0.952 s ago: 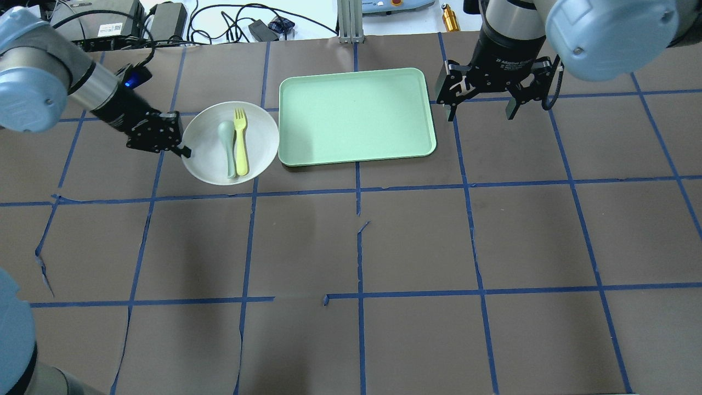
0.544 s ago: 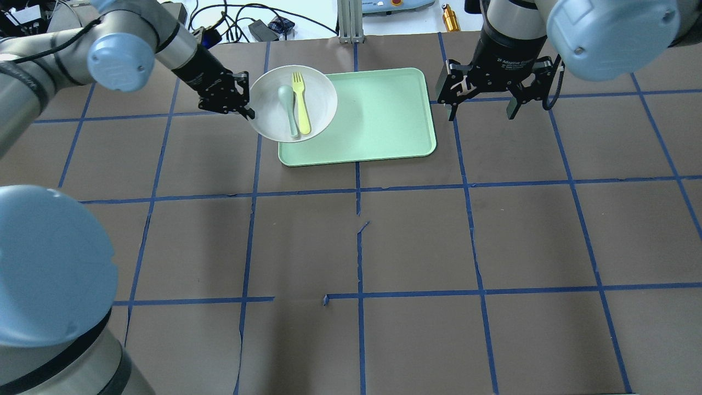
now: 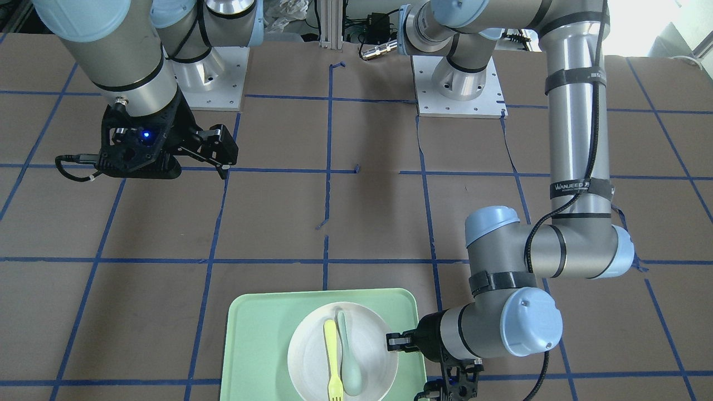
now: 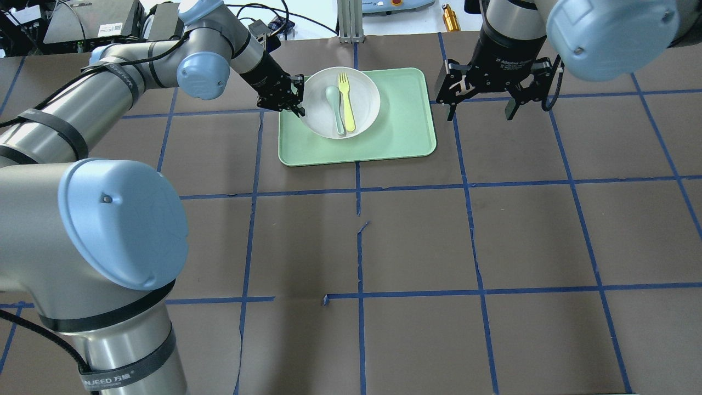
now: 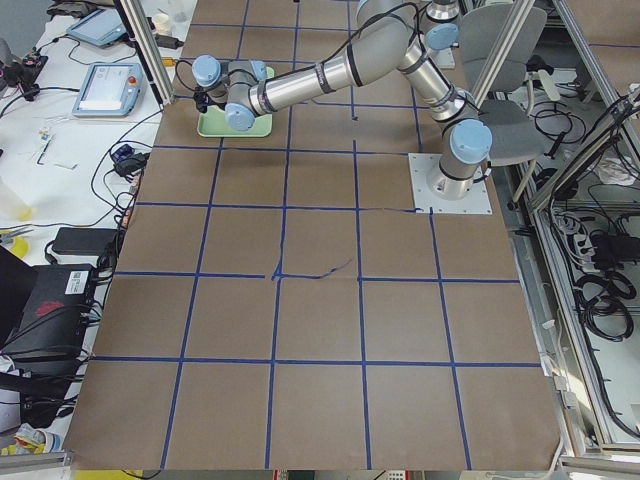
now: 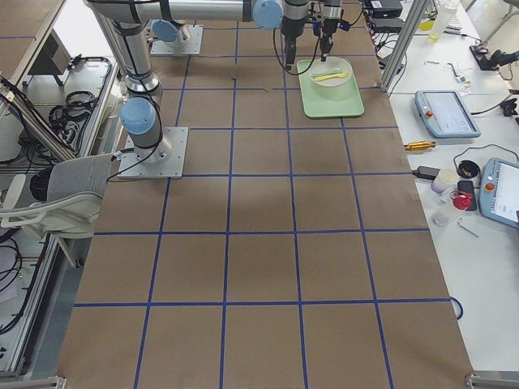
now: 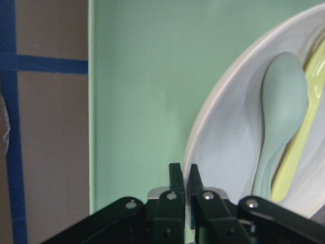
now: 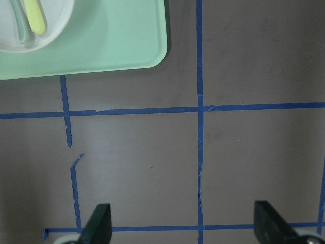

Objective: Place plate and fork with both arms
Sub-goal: 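Carry the plate with the left gripper onto the green tray, then lower the plate onto the tray and open the left gripper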

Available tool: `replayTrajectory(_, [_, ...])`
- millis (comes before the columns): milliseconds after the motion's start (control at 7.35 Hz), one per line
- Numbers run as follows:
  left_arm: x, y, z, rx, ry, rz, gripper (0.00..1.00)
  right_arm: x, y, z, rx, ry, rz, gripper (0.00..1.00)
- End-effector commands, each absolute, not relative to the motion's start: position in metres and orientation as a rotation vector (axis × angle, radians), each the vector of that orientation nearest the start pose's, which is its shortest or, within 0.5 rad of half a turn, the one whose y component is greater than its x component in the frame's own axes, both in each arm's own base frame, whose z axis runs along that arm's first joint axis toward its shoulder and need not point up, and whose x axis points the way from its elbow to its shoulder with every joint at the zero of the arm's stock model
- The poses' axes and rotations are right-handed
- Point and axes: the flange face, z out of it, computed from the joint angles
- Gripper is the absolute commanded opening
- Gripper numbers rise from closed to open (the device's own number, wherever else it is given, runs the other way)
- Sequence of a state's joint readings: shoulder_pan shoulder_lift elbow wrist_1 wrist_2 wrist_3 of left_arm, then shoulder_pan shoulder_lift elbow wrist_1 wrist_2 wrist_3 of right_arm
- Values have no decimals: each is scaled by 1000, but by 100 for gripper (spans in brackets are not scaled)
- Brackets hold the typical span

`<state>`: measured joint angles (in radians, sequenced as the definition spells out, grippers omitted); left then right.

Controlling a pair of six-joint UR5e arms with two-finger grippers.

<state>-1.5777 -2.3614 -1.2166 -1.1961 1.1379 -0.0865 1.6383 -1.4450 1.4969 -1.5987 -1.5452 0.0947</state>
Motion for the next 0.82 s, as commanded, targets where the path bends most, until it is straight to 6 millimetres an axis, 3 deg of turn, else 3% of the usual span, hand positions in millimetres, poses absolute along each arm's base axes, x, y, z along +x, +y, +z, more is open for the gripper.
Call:
replayTrajectory(0, [-194,-753,179,-93,3570,144,0,172,-532,462,44,3117,41,100])
replayTrajectory(408, [-205,-750,174,-42,3569,150,0,173,-532,463,27,3117,34,100])
replayTrajectory(544, [-209,-752,178,-50,3572,86,91,172,-534,460,8,3119,41,100])
replayTrajectory(680, [-209,-754,193,-29,3574,-13,100,173,-548,455,-9,3122,14,100])
